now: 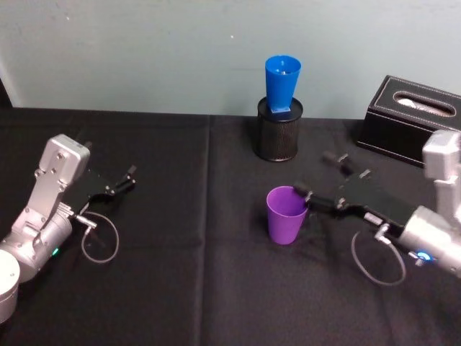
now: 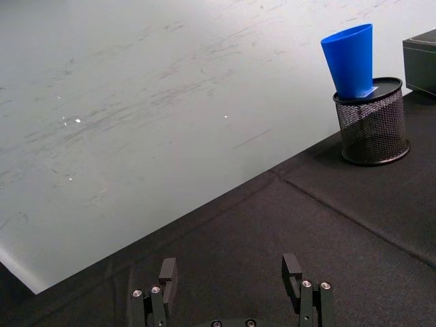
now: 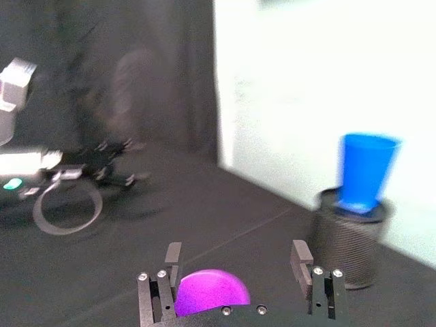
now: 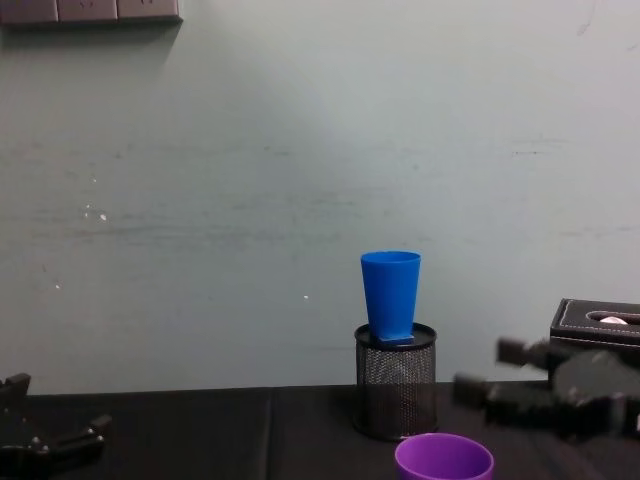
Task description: Pick up one cup with a gripper and tap it against the other cup.
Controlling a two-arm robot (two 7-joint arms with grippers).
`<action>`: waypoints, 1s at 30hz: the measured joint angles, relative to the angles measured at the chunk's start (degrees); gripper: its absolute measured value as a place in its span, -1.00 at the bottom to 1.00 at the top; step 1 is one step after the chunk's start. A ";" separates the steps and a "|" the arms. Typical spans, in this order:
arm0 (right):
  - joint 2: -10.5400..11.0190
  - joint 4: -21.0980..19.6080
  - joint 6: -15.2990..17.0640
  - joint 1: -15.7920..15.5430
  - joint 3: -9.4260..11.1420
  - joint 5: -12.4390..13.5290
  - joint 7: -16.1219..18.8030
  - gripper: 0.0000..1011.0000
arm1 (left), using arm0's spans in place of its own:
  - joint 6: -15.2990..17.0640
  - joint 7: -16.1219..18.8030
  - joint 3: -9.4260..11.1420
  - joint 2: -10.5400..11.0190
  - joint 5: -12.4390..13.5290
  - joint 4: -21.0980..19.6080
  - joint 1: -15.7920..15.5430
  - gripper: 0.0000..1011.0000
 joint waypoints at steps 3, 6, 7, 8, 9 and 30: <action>0.27 -1.50 -0.81 -1.57 1.83 0.21 -2.74 0.98 | 0.00 0.00 0.00 0.00 0.00 0.00 0.00 0.99; 0.14 -2.97 -0.05 -3.31 3.72 -1.53 -8.63 0.98 | 0.00 0.00 0.00 0.00 0.00 0.00 0.00 0.99; -0.12 -3.26 1.09 -3.82 4.27 -2.69 -11.43 0.98 | 0.00 0.00 0.00 0.00 0.00 0.00 0.00 0.99; -0.27 -3.31 1.65 -3.99 4.50 -3.27 -12.87 0.98 | 0.00 0.00 0.00 0.00 0.00 0.00 -0.01 0.99; -0.47 -3.33 2.14 -4.12 4.70 -3.83 -14.02 0.98 | 0.00 0.00 0.00 0.00 0.00 0.00 0.00 0.99; -2.54 -2.36 5.54 -3.78 4.96 -9.24 -20.65 0.98 | 0.00 0.00 0.00 0.00 0.00 0.00 0.00 0.99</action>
